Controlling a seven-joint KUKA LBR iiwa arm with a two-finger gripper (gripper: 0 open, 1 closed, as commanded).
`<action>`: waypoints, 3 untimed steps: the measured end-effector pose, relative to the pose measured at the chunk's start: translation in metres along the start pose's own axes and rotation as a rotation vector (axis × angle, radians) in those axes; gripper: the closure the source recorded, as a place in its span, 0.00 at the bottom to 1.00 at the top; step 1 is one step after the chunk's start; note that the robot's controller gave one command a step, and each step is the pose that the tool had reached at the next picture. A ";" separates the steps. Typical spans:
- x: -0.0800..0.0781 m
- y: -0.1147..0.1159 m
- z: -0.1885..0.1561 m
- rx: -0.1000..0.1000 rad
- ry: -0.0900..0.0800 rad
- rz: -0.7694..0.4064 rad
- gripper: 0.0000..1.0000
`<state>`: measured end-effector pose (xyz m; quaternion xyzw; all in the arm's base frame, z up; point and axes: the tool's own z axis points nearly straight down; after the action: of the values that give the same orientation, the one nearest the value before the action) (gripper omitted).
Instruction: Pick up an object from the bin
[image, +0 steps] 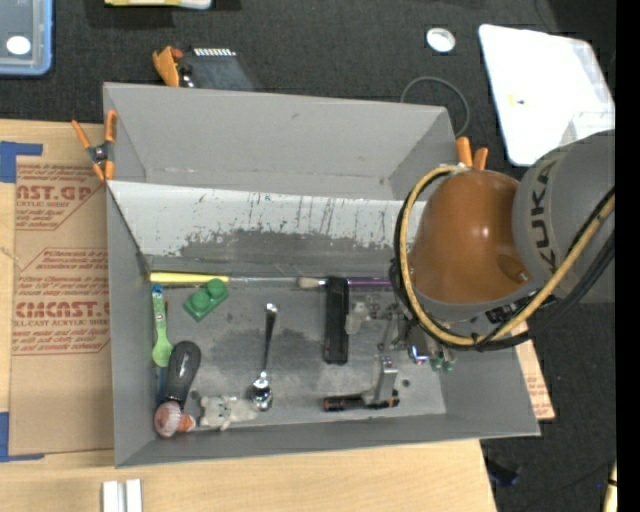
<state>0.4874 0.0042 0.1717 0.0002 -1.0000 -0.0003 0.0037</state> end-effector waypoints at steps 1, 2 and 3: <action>-0.002 0.000 -0.003 0.000 -0.008 0.000 0.00; 0.003 -0.017 0.060 0.001 -0.009 -0.154 0.00; 0.005 -0.025 0.060 0.000 -0.011 -0.163 0.00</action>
Offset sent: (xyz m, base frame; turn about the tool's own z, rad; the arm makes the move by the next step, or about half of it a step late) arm -0.0076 -0.0289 -0.1017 -0.2506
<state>0.4818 -0.0204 0.1121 0.0815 -0.9967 -0.0005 -0.0018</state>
